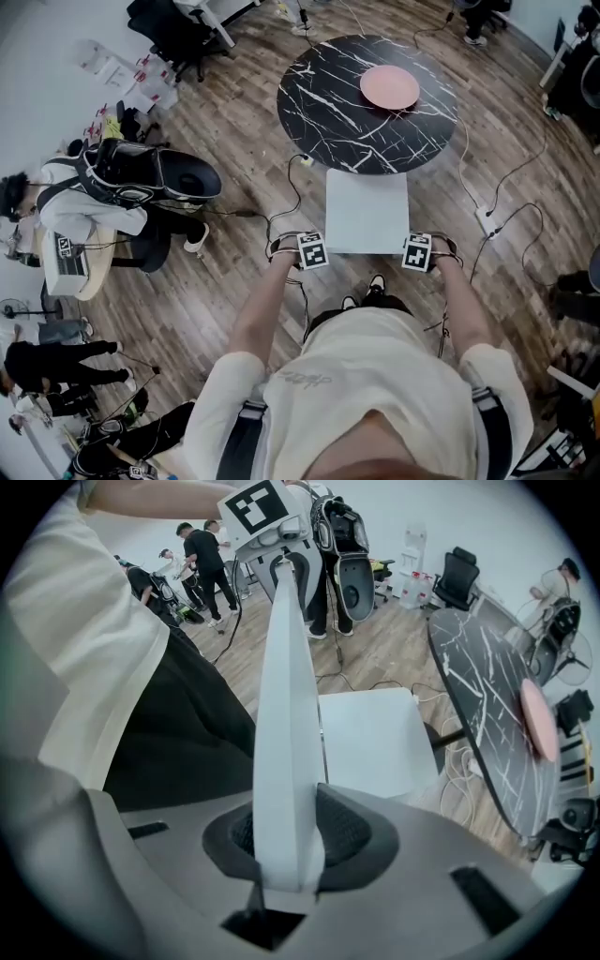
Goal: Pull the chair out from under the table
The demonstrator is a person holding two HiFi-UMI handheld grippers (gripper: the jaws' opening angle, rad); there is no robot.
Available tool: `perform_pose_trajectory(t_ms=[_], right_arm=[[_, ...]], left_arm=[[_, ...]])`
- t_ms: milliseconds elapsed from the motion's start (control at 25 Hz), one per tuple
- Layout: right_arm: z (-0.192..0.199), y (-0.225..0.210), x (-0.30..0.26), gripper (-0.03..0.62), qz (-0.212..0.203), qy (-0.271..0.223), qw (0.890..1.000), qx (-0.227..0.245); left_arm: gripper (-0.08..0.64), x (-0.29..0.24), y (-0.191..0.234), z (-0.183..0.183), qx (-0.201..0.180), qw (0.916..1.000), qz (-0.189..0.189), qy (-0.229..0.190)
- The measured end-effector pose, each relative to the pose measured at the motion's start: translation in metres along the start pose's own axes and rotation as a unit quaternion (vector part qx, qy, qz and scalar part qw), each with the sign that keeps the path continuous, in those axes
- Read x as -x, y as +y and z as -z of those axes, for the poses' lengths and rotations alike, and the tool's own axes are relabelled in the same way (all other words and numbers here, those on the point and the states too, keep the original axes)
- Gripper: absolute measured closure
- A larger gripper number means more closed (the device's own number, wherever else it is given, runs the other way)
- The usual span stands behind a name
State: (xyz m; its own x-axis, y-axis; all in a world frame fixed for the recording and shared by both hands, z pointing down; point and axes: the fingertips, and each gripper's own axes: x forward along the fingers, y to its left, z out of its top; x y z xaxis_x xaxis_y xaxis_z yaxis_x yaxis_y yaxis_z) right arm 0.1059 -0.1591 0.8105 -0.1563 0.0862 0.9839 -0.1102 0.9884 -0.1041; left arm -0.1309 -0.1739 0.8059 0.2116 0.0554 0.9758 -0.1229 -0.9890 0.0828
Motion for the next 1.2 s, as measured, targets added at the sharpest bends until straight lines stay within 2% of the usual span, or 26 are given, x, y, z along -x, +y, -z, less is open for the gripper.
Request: perform_pose_trajectory(t_ms=[800, 1200], right_arm=[[0.001, 0.074, -0.009, 0.492, -0.009, -0.002, 0.998, -0.057], [0.001, 0.115, -0.009, 0.492, -0.011, -0.002, 0.998, -0.067]], left_arm=[[0.43, 0.0, -0.053, 0.012, -0.023, 0.9996, 0.017, -0.008], [0.43, 0.001, -0.089, 0.019, -0.034, 0.9992, 0.018, -0.009]])
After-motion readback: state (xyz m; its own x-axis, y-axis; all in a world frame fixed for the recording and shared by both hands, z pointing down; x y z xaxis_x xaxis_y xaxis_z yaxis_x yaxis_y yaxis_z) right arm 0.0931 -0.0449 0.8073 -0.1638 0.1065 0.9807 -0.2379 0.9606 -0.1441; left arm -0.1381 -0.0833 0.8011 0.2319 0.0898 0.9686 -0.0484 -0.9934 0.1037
